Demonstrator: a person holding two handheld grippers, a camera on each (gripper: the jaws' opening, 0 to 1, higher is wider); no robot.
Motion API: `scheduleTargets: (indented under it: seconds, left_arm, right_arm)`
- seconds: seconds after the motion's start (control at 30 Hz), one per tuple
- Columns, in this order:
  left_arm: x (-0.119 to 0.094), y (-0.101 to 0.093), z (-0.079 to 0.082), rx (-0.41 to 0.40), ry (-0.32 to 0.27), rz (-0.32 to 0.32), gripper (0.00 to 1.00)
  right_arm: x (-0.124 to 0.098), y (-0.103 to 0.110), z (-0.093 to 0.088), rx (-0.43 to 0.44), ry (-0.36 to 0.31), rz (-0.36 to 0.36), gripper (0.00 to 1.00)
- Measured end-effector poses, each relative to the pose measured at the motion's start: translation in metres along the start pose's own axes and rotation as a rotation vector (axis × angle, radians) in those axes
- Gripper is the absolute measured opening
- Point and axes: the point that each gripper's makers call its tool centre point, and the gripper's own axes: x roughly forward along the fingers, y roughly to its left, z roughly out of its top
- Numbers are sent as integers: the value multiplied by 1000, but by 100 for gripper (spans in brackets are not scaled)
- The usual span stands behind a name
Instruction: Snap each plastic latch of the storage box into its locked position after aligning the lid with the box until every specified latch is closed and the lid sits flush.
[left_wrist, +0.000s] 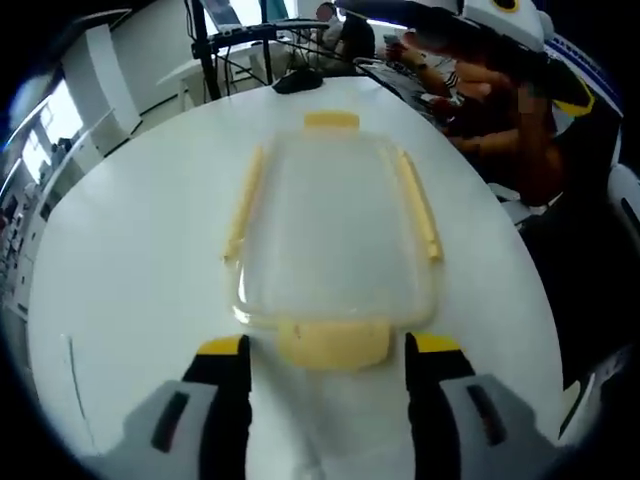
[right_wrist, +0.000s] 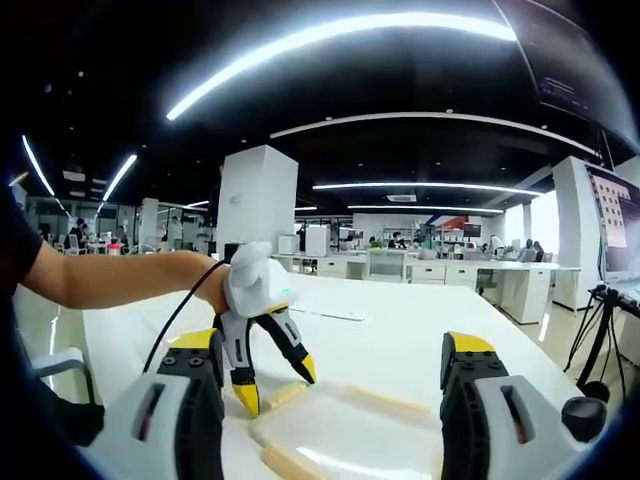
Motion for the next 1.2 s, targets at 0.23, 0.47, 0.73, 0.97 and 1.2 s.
scheduleTargets:
  seconds: [0.23, 0.47, 0.73, 0.97, 1.2]
  left_arm:
    - [0, 3, 2, 1, 3, -1, 58]
    - [0, 2, 5, 18, 5, -7, 53]
    - [0, 7, 6, 12, -8, -3, 52]
    - [1, 7, 8, 10, -42, -3, 50]
    - [1, 6, 9, 11, -31, -3, 50]
  right_arm:
    - [-1, 2, 3, -5, -4, 4, 90]
    - [-1, 3, 7, -17, -9, 2, 91]
    - [1, 4, 2, -15, 3, 4, 91]
    - [0, 7, 1, -18, 4, 4, 91]
    - [0, 7, 0, -17, 7, 6, 91]
